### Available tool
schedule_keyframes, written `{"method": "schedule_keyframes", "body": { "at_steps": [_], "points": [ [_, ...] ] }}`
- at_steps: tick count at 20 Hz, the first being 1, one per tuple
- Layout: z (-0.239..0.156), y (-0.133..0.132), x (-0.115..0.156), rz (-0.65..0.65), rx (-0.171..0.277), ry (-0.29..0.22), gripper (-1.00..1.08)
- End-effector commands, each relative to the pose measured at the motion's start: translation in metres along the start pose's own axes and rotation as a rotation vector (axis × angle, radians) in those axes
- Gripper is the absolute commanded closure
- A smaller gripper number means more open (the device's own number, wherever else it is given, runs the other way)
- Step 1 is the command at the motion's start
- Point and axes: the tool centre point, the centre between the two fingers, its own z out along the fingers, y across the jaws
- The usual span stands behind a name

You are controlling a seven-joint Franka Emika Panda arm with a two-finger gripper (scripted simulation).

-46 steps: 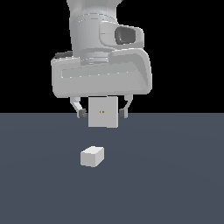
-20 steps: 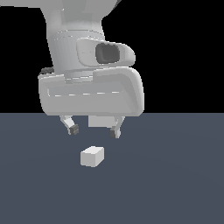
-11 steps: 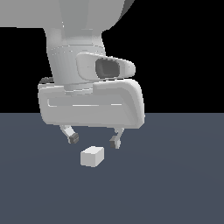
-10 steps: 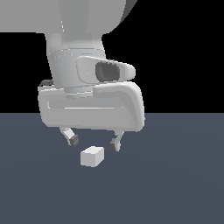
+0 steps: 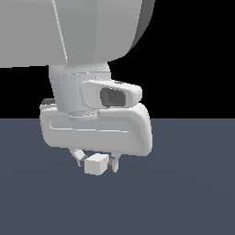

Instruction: Plug the charger into the wall socket.

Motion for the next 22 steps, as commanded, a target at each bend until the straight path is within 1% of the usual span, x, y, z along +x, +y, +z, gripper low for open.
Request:
{"method": "schedule_keyframes", "body": {
  "at_steps": [1,13,18,22],
  "points": [
    [0.001,0.000,0.000,0.000,0.001,0.001,1.08],
    [-0.001,-0.001,0.002,0.000,0.001,0.001,1.08],
    [-0.009,-0.005,0.013,-0.005,0.001,0.002,1.08],
    [-0.020,-0.012,0.030,-0.011,0.003,0.002,1.08]
  ]
}}
